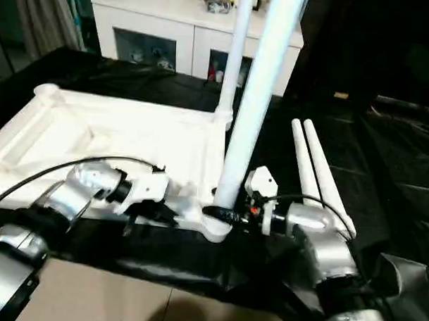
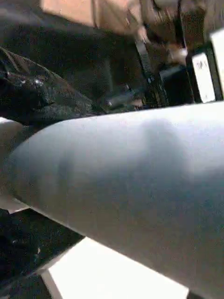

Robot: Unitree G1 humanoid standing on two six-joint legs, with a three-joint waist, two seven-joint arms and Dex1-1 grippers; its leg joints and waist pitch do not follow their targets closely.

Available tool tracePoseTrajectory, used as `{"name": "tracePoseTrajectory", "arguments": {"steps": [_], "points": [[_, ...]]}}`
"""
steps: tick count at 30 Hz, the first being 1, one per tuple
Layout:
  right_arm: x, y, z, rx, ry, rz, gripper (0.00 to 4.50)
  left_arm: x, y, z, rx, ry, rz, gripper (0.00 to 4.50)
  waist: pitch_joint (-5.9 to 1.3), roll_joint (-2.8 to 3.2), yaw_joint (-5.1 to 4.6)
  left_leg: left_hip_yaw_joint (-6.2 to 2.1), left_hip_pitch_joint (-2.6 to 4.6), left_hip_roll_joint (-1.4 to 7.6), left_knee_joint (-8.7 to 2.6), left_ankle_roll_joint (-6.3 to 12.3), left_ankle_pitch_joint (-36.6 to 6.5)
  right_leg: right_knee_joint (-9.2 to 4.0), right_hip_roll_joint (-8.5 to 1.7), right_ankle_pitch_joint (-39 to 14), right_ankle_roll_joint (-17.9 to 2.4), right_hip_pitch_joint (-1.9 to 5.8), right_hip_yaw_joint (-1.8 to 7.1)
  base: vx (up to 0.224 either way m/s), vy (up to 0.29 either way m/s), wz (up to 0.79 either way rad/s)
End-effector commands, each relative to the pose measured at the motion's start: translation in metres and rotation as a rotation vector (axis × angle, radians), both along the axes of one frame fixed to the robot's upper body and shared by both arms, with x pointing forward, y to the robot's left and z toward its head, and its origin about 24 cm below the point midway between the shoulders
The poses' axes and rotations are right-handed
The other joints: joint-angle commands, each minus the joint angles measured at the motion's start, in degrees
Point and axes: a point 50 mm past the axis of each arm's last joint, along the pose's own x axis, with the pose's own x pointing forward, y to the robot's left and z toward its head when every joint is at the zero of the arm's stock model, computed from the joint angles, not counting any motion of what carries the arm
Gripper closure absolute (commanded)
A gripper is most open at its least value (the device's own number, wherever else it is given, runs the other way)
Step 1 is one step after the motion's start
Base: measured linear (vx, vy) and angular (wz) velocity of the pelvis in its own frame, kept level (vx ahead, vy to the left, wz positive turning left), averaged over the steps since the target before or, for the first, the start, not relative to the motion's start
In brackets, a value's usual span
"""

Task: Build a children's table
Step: Insert table leg to table base

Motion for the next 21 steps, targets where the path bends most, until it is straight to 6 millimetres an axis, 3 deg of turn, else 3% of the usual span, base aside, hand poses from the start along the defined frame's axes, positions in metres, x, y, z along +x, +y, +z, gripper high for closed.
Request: {"name": "tracePoseTrajectory", "arguments": {"steps": [1,3,4,5,6,7,8,9,10,11,12,13,14,15,16,17,18,19,20,21], "points": [[-0.01,-0.019,-0.042,-0.135,0.176,-0.157,2.63,0.001,0.002,-0.008,0.037,0.034,0.07,4.5,-1.01,0.63,-0.44,-1.49,1.1,2.28,-4.46,-1.38,-29.9,-5.94,-4.39,-33.03,-6.85,0.42,2.59,-0.051,0.004,-0.03],[-0.007,-0.02,-0.042,-0.135,0.174,-0.198,2.63,0.001,0.001,-0.008,0.031,0.04,0.084,4.5,-0.82,0.72,-0.93,-1.94,1.31,2.11,-4.29,-1.23,-31.93,-6.93,-4.53,-39.13,-4.2,0.17,2.05,-0.028,0.004,-0.02],[0.002,-0.023,-0.044,-0.129,0.18,-0.346,2.63,0.004,-0.004,-0.008,0.012,0.059,0.151,4.5,-0.86,0.59,-1.21,-2.02,1.34,2.16,-4.3,-1.41,-32.2,-6.88,-4.54,-39.44,-3.99,0.14,1.96,-0.063,0.012,-0.05],[0.008,-0.023,-0.046,-0.126,0.192,-0.446,2.63,0.006,-0.007,-0.009,0.004,0.066,0.209,4.5,-0.51,0.82,-1.74,-2.23,1.69,2.11,-4.18,-1.82,-34.15,-7.42,-4.51,-41.13,-3.84,-0.36,1.41,-0.103,0.023,-0.12],[0.01,-0.023,-0.047,-0.125,0.198,-0.484,2.63,0.007,-0.008,-0.01,0.002,0.069,0.233,4.5,-0.41,0.89,-2.61,-2.7,1.97,1.91,-4.09,-2.21,-37.07,-8.17,-4.13,-42.98,-2.39,-0.11,-0.18,-0.073,0.018,-0.09],[0.012,-0.023,-0.048,-0.125,0.203,-0.509,2.63,0.008,-0.009,-0.01,0.0,0.072,0.248,4.5,-0.27,1.44,-2.94,-3.17,1.83,2.11,-4.39,-2.54,-38.75,-8.23,-4.1,-42.56,-1.91,0.5,-0.91,-0.065,0.043,-0.19],[0.012,-0.023,-0.048,-0.125,0.203,-0.509,2.63,0.008,-0.009,-0.01,0.0,0.072,0.248,4.5,-0.01,2.48,-3.96,-3.99,1.31,2.9,-5.78,-2.82,-44.27,-7.88,-3.49,-38.2,-1.85,2.01,-2.38,0.0,0.0,0.0],[0.023,-0.02,-0.052,-0.125,0.239,-0.684,2.63,0.012,-0.012,-0.013,0.016,0.077,0.352,4.5,0.68,3.7,-3.66,-4.37,-1.43,4.33,-9.3,-3.68,-51.56,-2.92,-2.3,-29.25,-3.78,4.71,-2.15,-0.081,0.062,-0.2],[0.023,-0.02,-0.052,-0.125,0.239,-0.684,2.63,0.012,-0.012,-0.013,0.016,0.077,0.352,4.5,-0.05,3.16,-3.08,-4.14,-3.17,5.02,-10.77,-3.39,-53.06,2.8,-1.99,-19.37,-5.11,6.76,-0.91,-0.098,0.031,-0.06],[0.025,-0.018,-0.053,-0.125,0.251,-0.734,2.63,0.013,-0.013,-0.014,0.023,0.076,0.377,4.5,0.72,3.37,-1.18,-1.18,-3.27,4.41,-12.92,-2.81,-55.19,5.35,-0.22,-11.27,-5.08,5.24,-0.21,-0.073,-0.032,0.08],[0.03,-0.016,-0.054,-0.124,0.268,-0.809,2.63,0.014,-0.014,-0.016,0.035,0.066,0.41,4.5,0.23,-0.69,-1.52,-0.86,2.05,1.84,-7.03,-2.79,-43.25,-0.74,-3.15,-33.29,-3.08,0.09,3.74,-0.018,-0.061,0.16],[0.03,-0.016,-0.054,-0.124,0.268,-0.809,2.63,0.014,-0.014,-0.016,0.035,0.066,0.41,4.5,0.45,-1.34,-1.53,-1.43,5.39,0.18,0.04,-2.52,-33.75,-7.03,-6.8,-49.98,-4.13,-4.29,3.36,0.026,-0.13,0.01],[0.035,-0.011,-0.054,-0.115,0.289,-0.879,2.63,0.016,-0.016,-0.017,0.043,0.052,0.448,4.5,0.94,-0.93,-0.97,-2.8,1.65,0.15,3.25,0.41,-14.42,-9.04,-10.88,-60.41,-3.6,-0.87,5.04,0.044,-0.036,-0.51],[0.04,-0.004,-0.053,-0.109,0.302,-0.941,2.63,0.018,-0.02,-0.017,0.052,0.038,0.49,4.5,0.74,-0.78,-1.03,-3.59,-2.03,0.64,0.96,-0.09,-9.77,-6.8,-10.18,-56.21,-3.3,2.61,4.23,0.044,-0.036,-0.51],[0.043,0.002,-0.052,-0.107,0.311,-0.98,2.63,0.019,-0.022,-0.018,0.059,0.028,0.519,4.5,0.23,0.61,-0.94,-3.69,-3.02,1.66,-3.85,-3.59,-9.68,-4.25,-5.62,-38.46,-4.62,3.15,2.04,0.029,0.045,-0.54],[0.048,0.01,-0.049,-0.104,0.315,-1.058,2.63,0.02,-0.03,-0.017,0.051,0.013,0.564,4.5,0.09,0.88,-1.29,-4.0,-2.01,1.73,-4.38,-5.14,-17.64,-3.02,-3.91,-28.6,-5.53,2.35,1.3,0.0,0.0,0.0],[0.049,0.013,-0.048,-0.112,0.314,-1.061,2.64,0.02,-0.032,-0.017,0.045,0.012,0.573,4.5,0.13,1.33,-1.16,-3.48,0.04,1.74,-4.29,-5.05,-23.66,-3.68,-4.18,-26.25,-7.83,0.95,2.0,0.0,0.0,0.0],[0.051,0.018,-0.046,-0.128,0.301,-1.077,2.64,0.02,-0.037,-0.017,0.036,0.006,0.591,4.5,-0.09,1.03,-1.09,-3.26,0.41,1.69,-4.22,-4.33,-24.15,-3.76,-4.27,-25.3,-8.71,0.93,2.24,0.0,0.0,0.0],[0.053,0.022,-0.044,-0.139,0.287,-1.08,2.64,0.02,-0.041,-0.016,0.027,0.009,0.604,4.5,0.28,1.04,-1.0,-2.85,0.48,1.67,-4.4,-3.15,-23.75,-4.1,-4.07,-24.42,-9.56,0.82,2.53,0.0,0.0,0.0],[0.054,0.024,-0.043,-0.146,0.277,-1.083,2.64,0.02,-0.043,-0.016,0.021,0.011,0.613,4.5,0.54,1.1,-0.98,-2.79,0.19,1.66,-4.68,-2.58,-23.96,-4.36,-3.95,-25.64,-8.99,1.02,2.47,0.0,0.0,0.0]]}}
